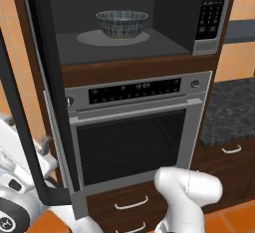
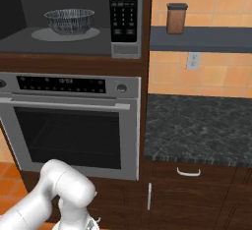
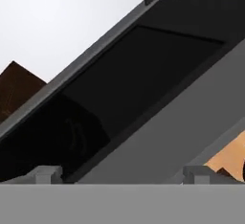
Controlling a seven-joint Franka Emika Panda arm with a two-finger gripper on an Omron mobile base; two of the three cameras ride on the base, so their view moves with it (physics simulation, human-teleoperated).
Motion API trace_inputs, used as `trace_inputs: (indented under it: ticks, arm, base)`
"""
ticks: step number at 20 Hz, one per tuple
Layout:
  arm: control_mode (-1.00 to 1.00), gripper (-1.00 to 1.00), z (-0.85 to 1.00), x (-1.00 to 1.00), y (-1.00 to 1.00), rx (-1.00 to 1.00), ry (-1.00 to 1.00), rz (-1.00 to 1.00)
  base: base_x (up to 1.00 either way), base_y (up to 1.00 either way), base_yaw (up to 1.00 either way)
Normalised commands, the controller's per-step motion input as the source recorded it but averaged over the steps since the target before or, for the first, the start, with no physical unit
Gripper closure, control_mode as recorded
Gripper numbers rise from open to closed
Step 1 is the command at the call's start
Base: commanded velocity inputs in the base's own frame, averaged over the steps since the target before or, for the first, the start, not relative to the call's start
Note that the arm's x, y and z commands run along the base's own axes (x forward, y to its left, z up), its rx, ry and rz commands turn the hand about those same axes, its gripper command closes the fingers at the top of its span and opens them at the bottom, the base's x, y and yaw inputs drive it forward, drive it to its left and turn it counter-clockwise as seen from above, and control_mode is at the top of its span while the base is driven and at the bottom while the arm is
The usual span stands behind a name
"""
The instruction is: Pick the carrot from the sink and place it in the bowl. Then pick the bowl and place it in the microwave. Then close the microwave door and press the start button.
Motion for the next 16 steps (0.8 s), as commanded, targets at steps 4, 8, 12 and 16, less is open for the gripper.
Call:
trace_inputs:
  ticks: [4, 8, 12, 16]
  arm:
    - [-1.0, -1.0, 0.25, -0.54, -0.59, 0.34, -0.26, 0.0]
    - [-1.0, -1.0, 0.36, -0.41, -0.67, 0.4, -0.21, 0.05]
    - [-1.0, -1.0, 0.39, -0.36, -0.71, 0.42, -0.19, 0.1]
    - [-1.0, -1.0, 0.15, -0.28, -0.71, 0.42, -0.16, 0.15]
  base:
    - [0.0, 0.0, 0.0]
    - [0.0, 0.0, 0.0]
    - [0.0, 0.0, 0.0]
    - [0.0, 0.0, 0.0]
